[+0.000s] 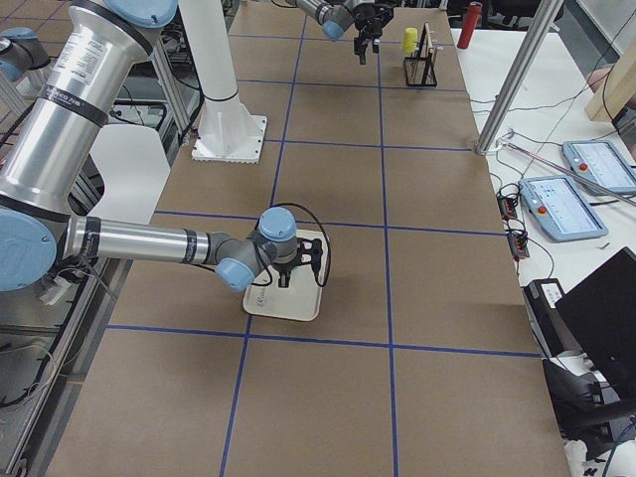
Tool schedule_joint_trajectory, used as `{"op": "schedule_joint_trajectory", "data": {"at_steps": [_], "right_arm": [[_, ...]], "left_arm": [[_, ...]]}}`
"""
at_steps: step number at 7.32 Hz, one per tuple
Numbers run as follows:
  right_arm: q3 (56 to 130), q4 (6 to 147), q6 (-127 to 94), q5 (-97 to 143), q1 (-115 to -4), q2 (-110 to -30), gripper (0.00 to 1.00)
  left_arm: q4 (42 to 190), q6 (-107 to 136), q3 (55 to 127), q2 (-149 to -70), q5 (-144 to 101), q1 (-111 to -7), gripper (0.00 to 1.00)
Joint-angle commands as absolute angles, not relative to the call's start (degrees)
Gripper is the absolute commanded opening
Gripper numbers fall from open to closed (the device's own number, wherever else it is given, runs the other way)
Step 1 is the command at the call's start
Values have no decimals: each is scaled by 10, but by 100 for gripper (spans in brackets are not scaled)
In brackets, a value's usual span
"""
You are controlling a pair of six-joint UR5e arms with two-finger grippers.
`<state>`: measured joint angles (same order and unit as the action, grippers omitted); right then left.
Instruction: Left arm grabs green cup and hands to right arm on tray
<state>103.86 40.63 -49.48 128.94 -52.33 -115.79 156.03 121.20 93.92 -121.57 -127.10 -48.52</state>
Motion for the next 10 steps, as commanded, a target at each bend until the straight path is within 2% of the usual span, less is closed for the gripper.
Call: {"op": "schedule_joint_trajectory", "data": {"at_steps": [1,3,5,8,10], "right_arm": [[1040,406,-496,1288,-519,-1157,99],[1061,405,-495,1304,-540,-1164,100],[1071,403,-483,1357,-632,-1162,100],[1064,410,-455,1353,-701,-1144,100],[1066,521,-354,1349,-751,-1101,100]], "left_arm": [[1560,1212,940,-1216,-1271,-485,100],[1552,1210,938,-1214,-1271,-497,100],[1490,1103,940,-1197,-1334,-566,100],[1479,868,938,-1072,-1361,-667,100],[1366,657,940,-1029,-1357,-733,100]]}}
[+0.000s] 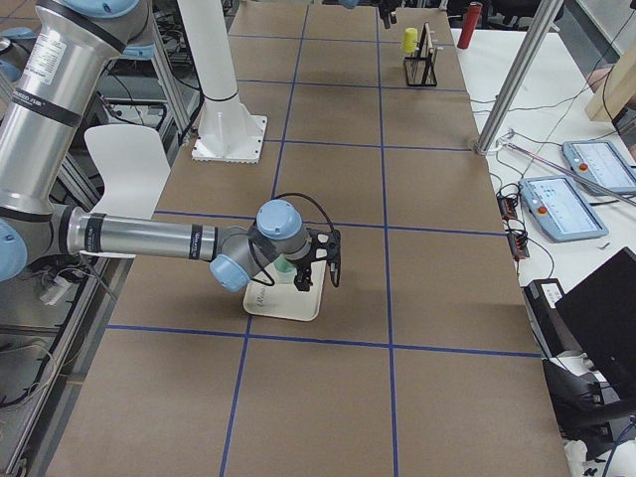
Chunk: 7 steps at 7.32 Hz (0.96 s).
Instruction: Left arm grabs green cup and hands to right arm on tray
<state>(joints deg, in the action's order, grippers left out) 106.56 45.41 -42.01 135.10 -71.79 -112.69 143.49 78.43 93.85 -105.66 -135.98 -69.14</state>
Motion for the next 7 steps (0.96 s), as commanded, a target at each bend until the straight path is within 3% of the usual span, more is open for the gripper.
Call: {"op": "schedule_joint_trajectory", "data": {"at_steps": [1,5,7], "right_arm": [[1070,594,-296,1352,-784,-1072,100],[1070,730,-255,1350,-790,-991,100],[1065,739,-255,1349,-781,-984,100]], "left_arm": [[1338,558,939,-999,-1348,-752,100],[1191,162,946,-902,-1313,-829,100],[1041,16,952,-891,-1302,-858,100]]}}
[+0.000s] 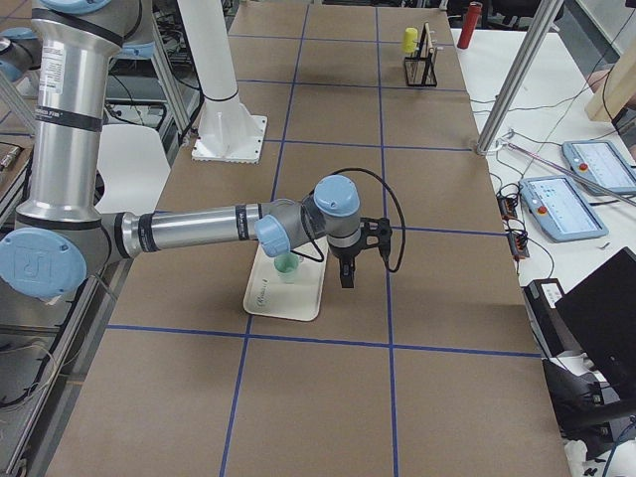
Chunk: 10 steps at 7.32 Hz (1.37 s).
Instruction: Left arm grabs green cup and hands to right arm on tray
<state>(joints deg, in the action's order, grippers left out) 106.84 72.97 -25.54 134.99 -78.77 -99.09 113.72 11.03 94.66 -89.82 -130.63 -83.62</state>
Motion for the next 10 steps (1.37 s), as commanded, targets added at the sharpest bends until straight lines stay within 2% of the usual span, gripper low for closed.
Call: {"op": "schedule_joint_trajectory", "data": {"at_steps": [1,3,6,10], "right_arm": [[1063,746,-245,1338,-779,-977,100],[1064,771,-235,1336,-781,-964,100],[1067,780,-230,1324,-768,-964,100],[1078,858,-181,1291,-770,-930,100]], "left_arm": [[918,-11,974,-896,-1311,-867,100],[861,-24,1049,-860,-1326,-868,100],[867,-24,1067,-814,-1350,-867,100],[868,-24,1075,-811,-1357,-866,100]]}}
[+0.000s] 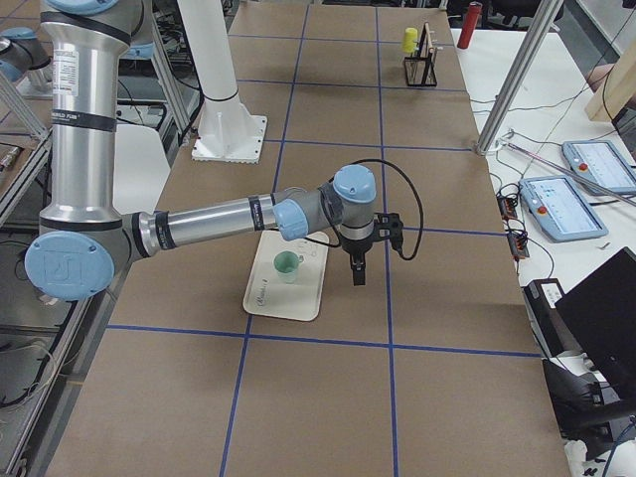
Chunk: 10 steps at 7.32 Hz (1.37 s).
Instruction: Left arm grabs green cup and hands to right arm on tray
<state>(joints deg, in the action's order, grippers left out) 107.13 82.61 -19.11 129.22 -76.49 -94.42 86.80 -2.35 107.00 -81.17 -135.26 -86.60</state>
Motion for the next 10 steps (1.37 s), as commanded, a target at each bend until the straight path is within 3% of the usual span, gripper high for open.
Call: {"op": "schedule_joint_trajectory", "data": {"at_steps": [1,10], "right_arm": [[1079,861,-181,1291,-769,-929,100],[1080,885,-181,1288,-763,-903,100]], "left_arm": [[869,-24,1076,-811,-1357,-866,100],[868,-17,1104,-799,-1355,-866,100]]}}
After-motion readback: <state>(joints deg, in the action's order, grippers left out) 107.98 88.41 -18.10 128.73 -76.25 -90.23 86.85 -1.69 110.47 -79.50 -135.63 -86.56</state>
